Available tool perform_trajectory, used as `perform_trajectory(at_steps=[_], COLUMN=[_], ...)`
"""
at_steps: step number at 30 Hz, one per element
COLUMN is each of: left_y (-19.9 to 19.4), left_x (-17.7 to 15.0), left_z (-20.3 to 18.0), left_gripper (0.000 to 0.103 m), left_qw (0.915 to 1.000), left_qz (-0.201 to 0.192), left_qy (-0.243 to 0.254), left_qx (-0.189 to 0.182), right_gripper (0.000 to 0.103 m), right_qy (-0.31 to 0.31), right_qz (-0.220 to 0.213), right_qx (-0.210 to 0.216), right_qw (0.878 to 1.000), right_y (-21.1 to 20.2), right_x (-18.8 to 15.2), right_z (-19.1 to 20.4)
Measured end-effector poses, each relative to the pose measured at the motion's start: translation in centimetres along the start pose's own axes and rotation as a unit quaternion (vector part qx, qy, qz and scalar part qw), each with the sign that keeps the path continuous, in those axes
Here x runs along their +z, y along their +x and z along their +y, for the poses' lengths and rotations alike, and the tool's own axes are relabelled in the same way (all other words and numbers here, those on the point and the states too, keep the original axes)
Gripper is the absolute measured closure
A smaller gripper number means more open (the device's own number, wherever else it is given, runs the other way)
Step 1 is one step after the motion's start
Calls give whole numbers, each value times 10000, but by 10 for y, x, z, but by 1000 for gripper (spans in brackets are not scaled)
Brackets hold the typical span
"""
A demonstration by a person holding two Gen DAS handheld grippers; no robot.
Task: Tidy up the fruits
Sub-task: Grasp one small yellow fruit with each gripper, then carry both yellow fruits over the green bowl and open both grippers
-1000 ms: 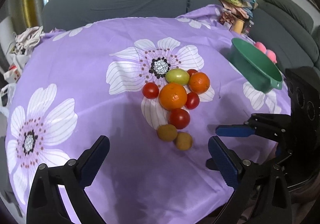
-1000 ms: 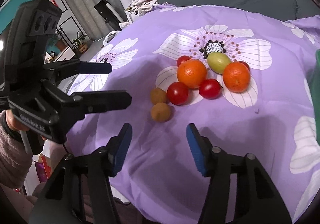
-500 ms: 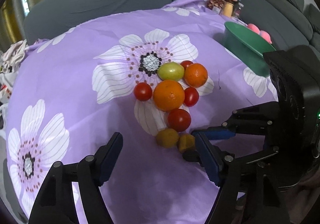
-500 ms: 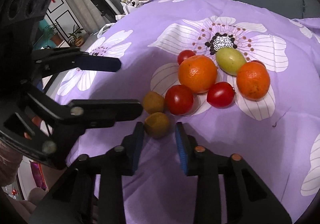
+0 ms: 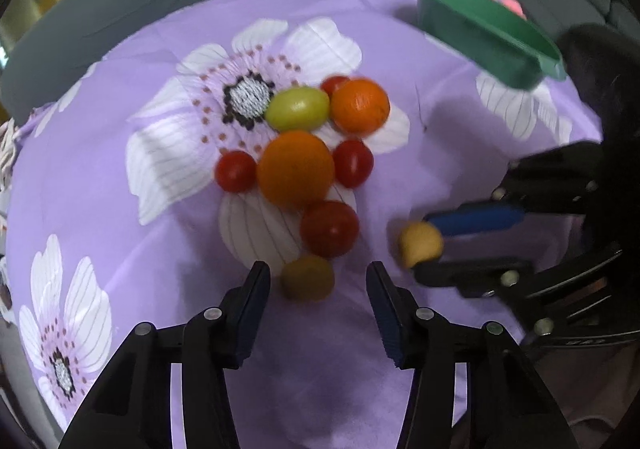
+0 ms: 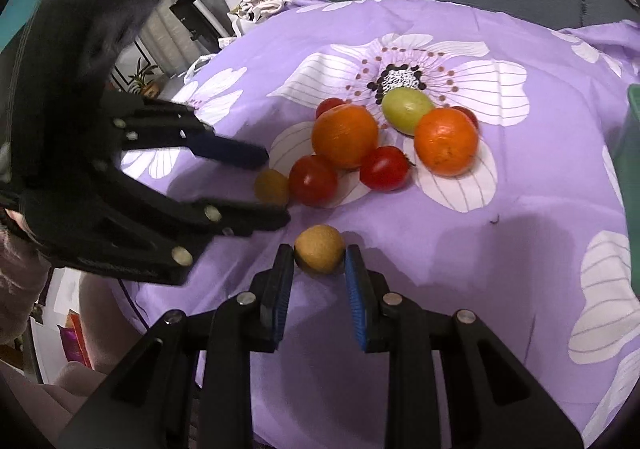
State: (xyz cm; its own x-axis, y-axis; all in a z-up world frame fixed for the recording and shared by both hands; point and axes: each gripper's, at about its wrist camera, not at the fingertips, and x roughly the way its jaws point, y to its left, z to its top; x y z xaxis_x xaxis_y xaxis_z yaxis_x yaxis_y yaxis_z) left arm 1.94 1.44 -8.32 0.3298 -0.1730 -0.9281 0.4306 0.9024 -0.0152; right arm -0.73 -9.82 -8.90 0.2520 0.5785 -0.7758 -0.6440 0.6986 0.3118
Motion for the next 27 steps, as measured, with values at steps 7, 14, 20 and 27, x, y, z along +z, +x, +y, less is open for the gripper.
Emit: perform_trajectory(at_steps=[7,14,20,27], left_y=[7,3,-12,-29], left_x=[2,0,0,2], left_z=[6,5,-3,-15], left_gripper=[71,74,74,74], left_qw=[9996,9987,9972,9963], left_qz=[160,82,-189,-412], left_qy=[-207,-496,-724,-697], left_qx=[45,109,87,305], right_gripper=[76,76,76,76], right_qy=[44,129,144,184], right_qz=[-58,-127,-240,-463], right_qx=[91,105,74,-17], right_qw=[9999,9998,9996,9988], right_y=[-2,-5,-14,-31], right_x=[-2,-3,-4,-4], right_z=[-2,-5,-5,-10])
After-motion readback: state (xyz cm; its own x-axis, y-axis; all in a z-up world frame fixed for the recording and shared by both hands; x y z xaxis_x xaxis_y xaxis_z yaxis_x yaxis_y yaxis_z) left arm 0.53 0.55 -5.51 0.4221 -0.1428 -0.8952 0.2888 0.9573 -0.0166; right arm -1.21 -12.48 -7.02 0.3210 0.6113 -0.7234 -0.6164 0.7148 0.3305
